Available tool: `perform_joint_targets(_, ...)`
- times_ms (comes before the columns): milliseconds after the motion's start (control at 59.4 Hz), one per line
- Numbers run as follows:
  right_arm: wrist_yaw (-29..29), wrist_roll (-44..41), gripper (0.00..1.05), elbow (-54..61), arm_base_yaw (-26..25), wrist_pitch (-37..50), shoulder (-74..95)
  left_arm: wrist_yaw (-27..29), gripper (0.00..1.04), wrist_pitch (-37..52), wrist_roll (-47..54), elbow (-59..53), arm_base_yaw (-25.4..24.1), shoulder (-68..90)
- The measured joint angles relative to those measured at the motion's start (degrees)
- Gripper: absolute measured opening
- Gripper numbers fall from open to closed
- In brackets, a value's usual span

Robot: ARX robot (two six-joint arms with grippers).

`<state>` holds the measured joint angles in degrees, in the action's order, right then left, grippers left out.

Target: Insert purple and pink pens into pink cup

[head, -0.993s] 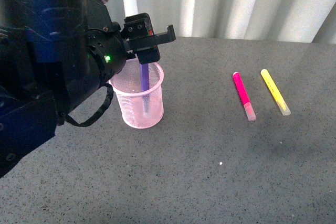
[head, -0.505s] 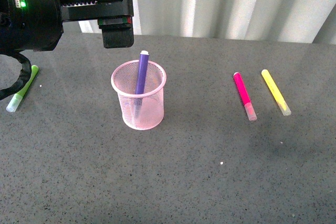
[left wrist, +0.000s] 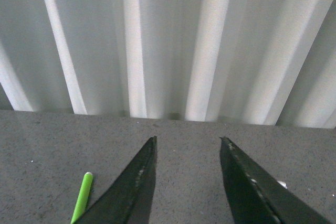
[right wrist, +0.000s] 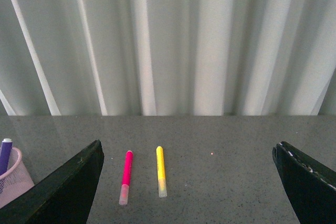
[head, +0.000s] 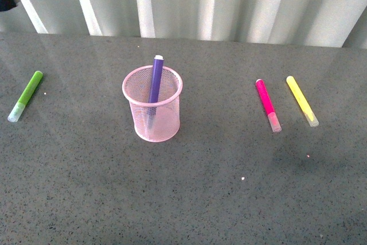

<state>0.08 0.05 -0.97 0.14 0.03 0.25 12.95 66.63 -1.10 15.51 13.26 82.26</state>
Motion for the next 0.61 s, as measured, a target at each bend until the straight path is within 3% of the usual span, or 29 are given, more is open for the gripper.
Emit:
perform_joint_targets(135,0.04,0.0,0.98,0.0,0.0,0.0,0.0,-2.75,0.03,-2.43,0.17,-4.66,-2.54,-6.27)
perform_joint_targets(539,0.02,0.0,0.98,0.0,0.0,0.0,0.0,-7.8,0.04,-14.93,0.66,-12.41,-8.04,-26.58)
perform_joint_targets(606,0.02,0.0,0.98,0.0,0.0,0.0,0.0,-11.74,0.04,-17.62,0.68,-13.14,-10.6,-30.01)
